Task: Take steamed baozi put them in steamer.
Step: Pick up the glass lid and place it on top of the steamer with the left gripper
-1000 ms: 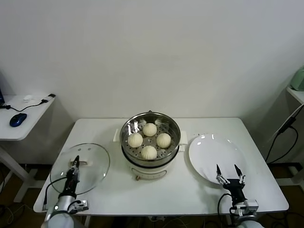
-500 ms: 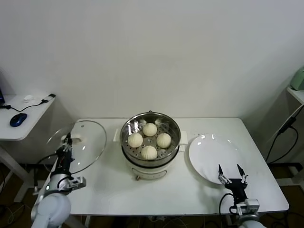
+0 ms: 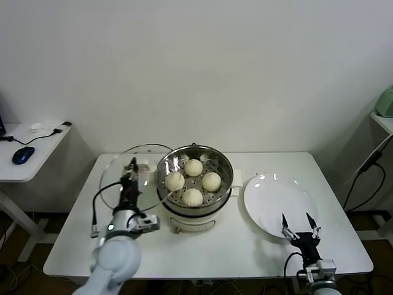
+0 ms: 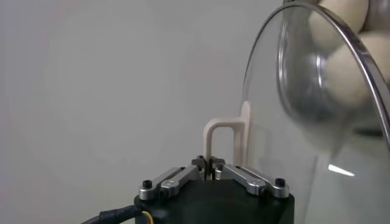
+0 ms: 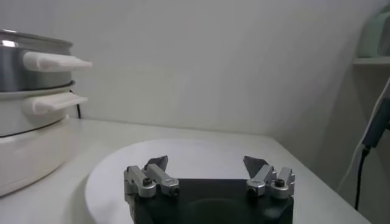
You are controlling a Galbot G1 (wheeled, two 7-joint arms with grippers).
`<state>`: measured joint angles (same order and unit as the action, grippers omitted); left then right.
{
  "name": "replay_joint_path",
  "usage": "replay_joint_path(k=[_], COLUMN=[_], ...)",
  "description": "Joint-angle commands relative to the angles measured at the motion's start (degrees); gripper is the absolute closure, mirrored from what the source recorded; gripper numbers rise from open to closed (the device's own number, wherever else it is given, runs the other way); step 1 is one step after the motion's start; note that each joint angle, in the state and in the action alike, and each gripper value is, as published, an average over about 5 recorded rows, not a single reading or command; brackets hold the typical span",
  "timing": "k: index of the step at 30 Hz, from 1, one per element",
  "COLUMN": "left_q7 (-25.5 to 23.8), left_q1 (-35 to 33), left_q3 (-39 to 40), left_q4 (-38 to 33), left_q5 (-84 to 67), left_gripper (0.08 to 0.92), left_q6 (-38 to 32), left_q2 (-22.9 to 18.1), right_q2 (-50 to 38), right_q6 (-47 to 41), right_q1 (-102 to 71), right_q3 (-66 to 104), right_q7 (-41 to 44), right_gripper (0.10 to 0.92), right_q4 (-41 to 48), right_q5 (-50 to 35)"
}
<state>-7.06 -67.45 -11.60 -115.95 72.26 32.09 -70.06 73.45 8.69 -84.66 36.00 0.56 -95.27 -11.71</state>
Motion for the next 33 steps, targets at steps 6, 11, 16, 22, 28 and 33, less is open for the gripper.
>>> replay_joint_path(k=[6,11,16,22,28,33], left_q7=[-6.41,-6.92,-6.57,-6.09,-5.95,-5.25], left_q1=[9.65,12.35,14.47,16.39,16.79,16.6], left_q3=[17.69,20.9,22.81,23.26,22.81,21.9], left_q4=[1.64,5.54,9.62,13.5,15.88,17.68], left_q5=[9.01,10.98,11.98,12.55,12.96,13.26], left_gripper=[0.863,0.863,0.863,0.863,0.863,0.863], left_q6=[10.4,11.25,11.54,11.79,11.7,11.36], left_q2=[-6.6,-10.25,-13.01,-14.84,-14.86,-14.92], right_q2=[0.33,0.49,0.6,0.88,1.22,1.32], right_q6=[1.47,2.08,2.51,2.92,3.26,3.57], right_q1=[-0.16,-0.42,-0.75,-0.62,-0.26,-0.04], right_q3=[-0.32,-0.1,0.22,0.32,0.19,0.18], right_q7=[0.19,0.17,0.08,-0.02,-0.12,-0.24], right_gripper=[0.203,0.203,0.203,0.203,0.203,0.203], right_q4=[0.95,1.58,1.82,2.33,2.78,3.28], right_q5=[0.63,0.55,0.41,0.4,0.46,0.54])
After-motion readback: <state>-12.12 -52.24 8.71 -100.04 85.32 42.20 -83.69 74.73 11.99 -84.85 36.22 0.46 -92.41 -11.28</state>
